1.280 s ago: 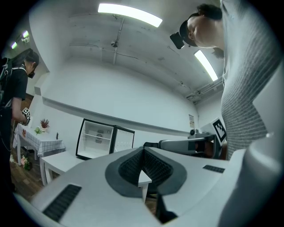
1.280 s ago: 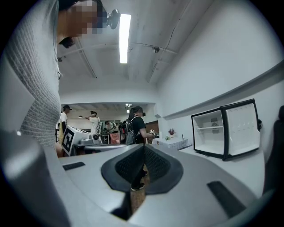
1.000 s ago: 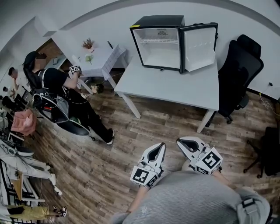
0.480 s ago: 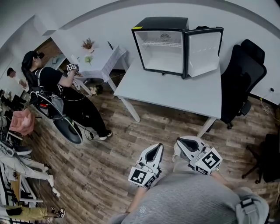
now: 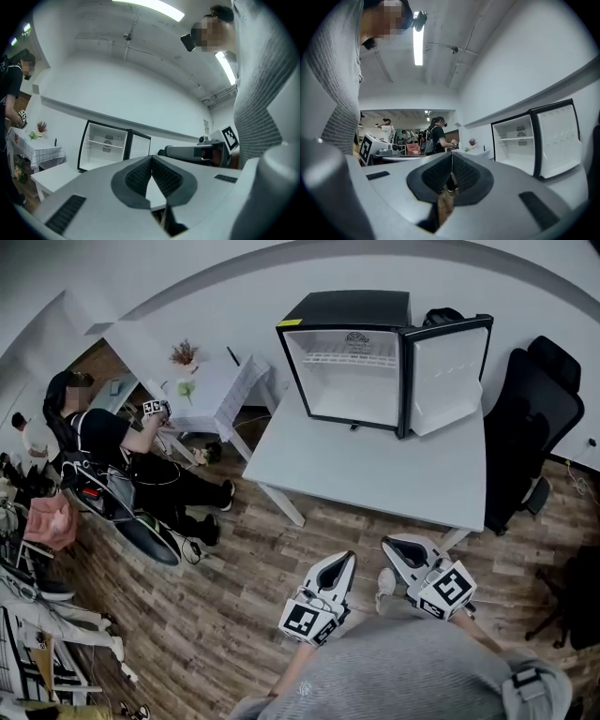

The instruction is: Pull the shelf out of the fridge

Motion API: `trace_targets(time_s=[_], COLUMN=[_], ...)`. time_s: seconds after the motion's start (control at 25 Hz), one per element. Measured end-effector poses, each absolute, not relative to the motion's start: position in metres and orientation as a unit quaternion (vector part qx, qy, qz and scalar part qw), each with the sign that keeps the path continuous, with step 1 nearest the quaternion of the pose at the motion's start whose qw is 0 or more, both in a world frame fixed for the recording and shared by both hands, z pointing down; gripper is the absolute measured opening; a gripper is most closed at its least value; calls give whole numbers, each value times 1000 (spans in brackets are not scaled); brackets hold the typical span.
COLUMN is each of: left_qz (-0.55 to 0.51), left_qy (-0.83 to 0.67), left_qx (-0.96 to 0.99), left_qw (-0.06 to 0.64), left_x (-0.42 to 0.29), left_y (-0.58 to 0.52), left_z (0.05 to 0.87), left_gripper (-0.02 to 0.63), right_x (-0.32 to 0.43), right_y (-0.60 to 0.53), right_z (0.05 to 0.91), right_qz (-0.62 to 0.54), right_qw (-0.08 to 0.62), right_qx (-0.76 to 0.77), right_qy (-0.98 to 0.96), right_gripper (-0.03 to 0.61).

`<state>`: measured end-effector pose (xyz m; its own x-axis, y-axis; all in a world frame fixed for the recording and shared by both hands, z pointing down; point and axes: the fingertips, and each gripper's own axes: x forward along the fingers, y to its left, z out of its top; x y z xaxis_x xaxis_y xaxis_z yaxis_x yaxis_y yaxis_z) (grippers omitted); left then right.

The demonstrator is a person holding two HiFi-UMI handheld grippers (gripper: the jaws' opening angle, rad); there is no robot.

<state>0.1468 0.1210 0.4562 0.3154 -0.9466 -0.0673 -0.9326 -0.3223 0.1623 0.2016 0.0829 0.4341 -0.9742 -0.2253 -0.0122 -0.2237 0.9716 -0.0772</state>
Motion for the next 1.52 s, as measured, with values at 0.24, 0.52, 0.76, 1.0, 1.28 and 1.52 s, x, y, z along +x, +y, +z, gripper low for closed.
trace_targets(time_s=[0.24,0.52,0.76,1.0,1.28,1.52], left_qz=[-70,-69,-61,-61,-66,-56], left_qy=[-579,-593,-582,-538,-462,-421], left_qx=[812,801,810,840,884,905], left_qw=[40,30,35,28,23,12], left_x=[120,86,79,71,41,-10], left_y=[48,-16,-48,-88,-136,-164], left_z=[444,433,437,434,429,424], left_gripper=[11,11,11,11,11,11], right_x=[181,144,134,130,99,50], right_y=[5,-67,-104,-130,-154,-172], right_z=[425,409,412,411,406,408], right_qz=[-47,-30,-31,-26,-23,-25], right_qw=[-12,30,28,30,30,41], right_qx=[-137,-119,-137,-183,-244,-284], right_qy=[989,992,990,982,969,958], right_gripper=[14,14,14,14,14,14])
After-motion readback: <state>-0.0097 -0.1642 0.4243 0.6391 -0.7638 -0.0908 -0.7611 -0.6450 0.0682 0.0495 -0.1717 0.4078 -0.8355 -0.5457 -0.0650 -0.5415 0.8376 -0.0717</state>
